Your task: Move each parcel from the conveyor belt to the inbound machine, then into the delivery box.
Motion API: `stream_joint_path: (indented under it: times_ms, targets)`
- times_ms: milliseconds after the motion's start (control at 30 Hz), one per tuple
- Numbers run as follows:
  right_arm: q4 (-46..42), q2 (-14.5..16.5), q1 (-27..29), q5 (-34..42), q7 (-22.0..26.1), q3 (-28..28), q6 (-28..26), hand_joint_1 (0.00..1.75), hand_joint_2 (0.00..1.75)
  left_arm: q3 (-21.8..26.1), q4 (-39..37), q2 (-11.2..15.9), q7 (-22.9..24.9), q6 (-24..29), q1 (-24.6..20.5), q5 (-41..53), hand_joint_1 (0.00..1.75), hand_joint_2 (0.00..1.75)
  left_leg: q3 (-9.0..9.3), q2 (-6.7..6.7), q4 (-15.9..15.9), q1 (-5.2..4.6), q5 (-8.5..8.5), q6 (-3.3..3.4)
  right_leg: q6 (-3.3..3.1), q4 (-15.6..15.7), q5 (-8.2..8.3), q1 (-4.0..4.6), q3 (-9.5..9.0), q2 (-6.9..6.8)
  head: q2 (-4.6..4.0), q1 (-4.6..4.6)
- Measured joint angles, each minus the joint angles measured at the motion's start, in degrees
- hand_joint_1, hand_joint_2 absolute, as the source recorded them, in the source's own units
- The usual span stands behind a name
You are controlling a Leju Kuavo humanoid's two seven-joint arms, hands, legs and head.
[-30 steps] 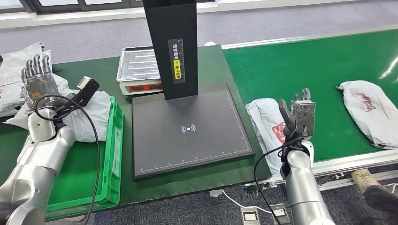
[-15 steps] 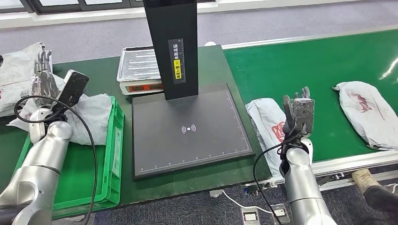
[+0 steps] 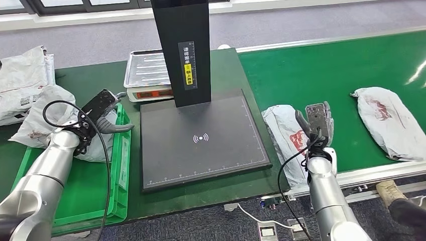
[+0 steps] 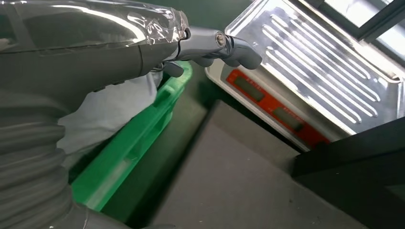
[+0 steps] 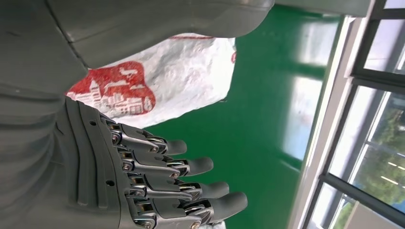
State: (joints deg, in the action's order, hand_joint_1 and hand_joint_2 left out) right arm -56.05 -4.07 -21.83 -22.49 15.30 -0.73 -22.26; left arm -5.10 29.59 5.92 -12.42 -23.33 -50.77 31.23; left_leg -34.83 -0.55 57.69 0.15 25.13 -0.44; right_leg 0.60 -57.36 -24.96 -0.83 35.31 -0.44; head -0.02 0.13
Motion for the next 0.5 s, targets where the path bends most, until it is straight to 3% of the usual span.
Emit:
stream_joint_path:
  times_ms: [333, 400, 500]
  targets:
    - [1.1, -1.4, 1.1, -6.1, -4.0, 0.4, -3.7, 0.0, 1.75, 0.3, -1.5, -2.2, -1.5, -2.2, -0.1, -9.1, 0.0, 1.75, -0.01, 0.1, 0.0, -0.05, 0.01, 0.01, 0.03, 0.0, 0.0, -0.1, -0.04, -0.05, 0.0, 0.01]
    - [3.5, -1.9, 0.0, -13.0, -10.3, 0.2, -7.1, 0.0, 1.75, 1.6, -1.1, -5.0, -4.9, -2.1, 0.9, -14.1, 0.0, 1.75, 0.01, 0.16, 0.0, -0.13, 0.01, 0.04, 0.04, 0.1, 0.0, -0.18, -0.06, -0.12, 0.0, 0.0]
    - [12.8, -2.6, -4.7, -29.7, -22.9, -0.4, -9.6, 0.0, 1.75, 3.0, 0.1, -13.0, -9.9, 6.6, 3.8, -24.0, 0.0, 1.75, -0.01, 0.53, 0.0, -0.22, -0.02, 0.15, 0.15, 0.1, -0.06, -0.26, -0.25, -0.5, 0.0, 0.0]
